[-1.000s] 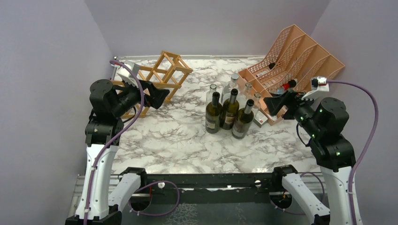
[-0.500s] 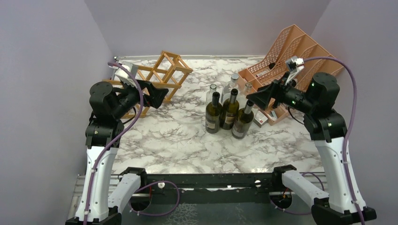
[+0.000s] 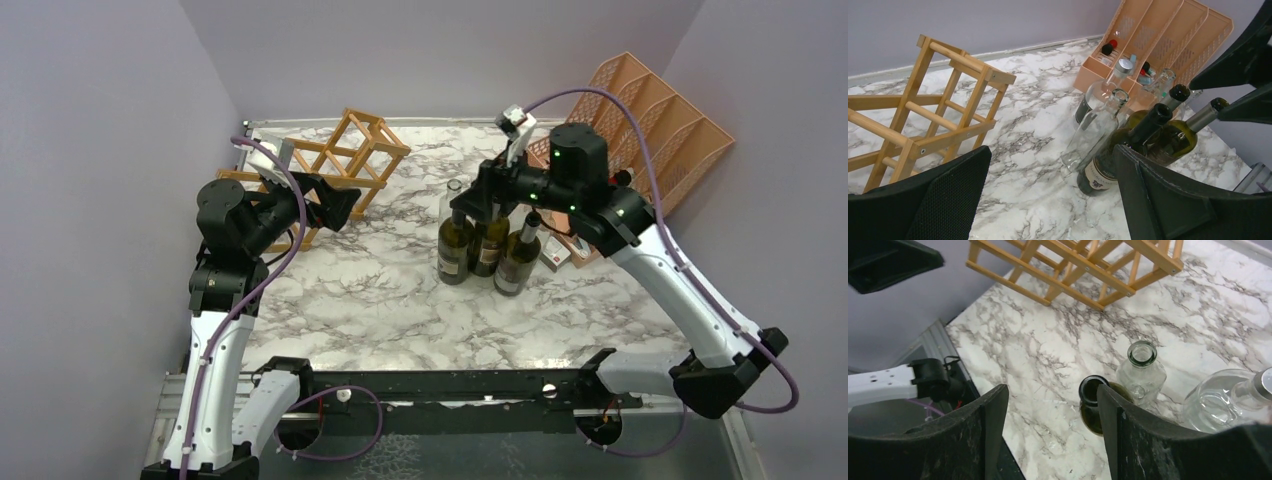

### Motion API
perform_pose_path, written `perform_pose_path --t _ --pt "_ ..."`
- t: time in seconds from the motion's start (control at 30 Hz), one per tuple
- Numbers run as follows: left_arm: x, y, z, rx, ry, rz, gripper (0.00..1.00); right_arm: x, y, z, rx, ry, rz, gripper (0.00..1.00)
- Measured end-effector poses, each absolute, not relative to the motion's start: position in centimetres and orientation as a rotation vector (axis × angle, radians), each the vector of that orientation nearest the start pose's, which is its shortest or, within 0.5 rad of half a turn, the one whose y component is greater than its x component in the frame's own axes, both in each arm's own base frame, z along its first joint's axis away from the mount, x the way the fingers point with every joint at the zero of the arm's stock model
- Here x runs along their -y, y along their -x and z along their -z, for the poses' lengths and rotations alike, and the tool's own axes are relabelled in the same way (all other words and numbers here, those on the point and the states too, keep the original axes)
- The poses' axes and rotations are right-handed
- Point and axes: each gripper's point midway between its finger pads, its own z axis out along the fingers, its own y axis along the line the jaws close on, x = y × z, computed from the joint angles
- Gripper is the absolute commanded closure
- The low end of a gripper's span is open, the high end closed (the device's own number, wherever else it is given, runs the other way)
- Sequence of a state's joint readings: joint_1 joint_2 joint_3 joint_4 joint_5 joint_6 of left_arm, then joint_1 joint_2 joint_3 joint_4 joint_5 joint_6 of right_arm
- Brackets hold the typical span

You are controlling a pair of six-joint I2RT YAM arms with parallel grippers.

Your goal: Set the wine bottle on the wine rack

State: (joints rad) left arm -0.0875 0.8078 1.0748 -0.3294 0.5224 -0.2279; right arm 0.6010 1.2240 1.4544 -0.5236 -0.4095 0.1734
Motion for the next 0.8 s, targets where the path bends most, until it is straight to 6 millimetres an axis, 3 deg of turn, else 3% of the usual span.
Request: perform_pose_path --t 0.23,0.4,0.57,0.73,0.8 --pt "11.8 -26.9 -37.4 -1.632 -0.285 0.656 0.01 -28.7 -27.9 -33.5 -1.895 0.682 -0.721 0.32" --pt "11.7 -27.0 -37.2 -1.637 -0.273 0.653 0.01 -29.0 -28.8 -32.0 -1.926 0.669 -0.629 0.41" --pt "11.8 -27.1 -37.1 -1.640 -0.261 0.663 0.01 -29.0 -28.7 -30.2 -1.956 0.692 -0.601 0.51" --pt "12.1 -27.5 -36.0 -1.649 -0.243 0.698 0.01 -28.7 -28.1 -26.9 -2.012 0.738 -0.573 0.54" --pt "12.5 -27.7 -35.5 -1.655 -0.242 0.724 0.01 -28.3 -27.8 -25.8 -2.026 0.758 -0.560 0.61"
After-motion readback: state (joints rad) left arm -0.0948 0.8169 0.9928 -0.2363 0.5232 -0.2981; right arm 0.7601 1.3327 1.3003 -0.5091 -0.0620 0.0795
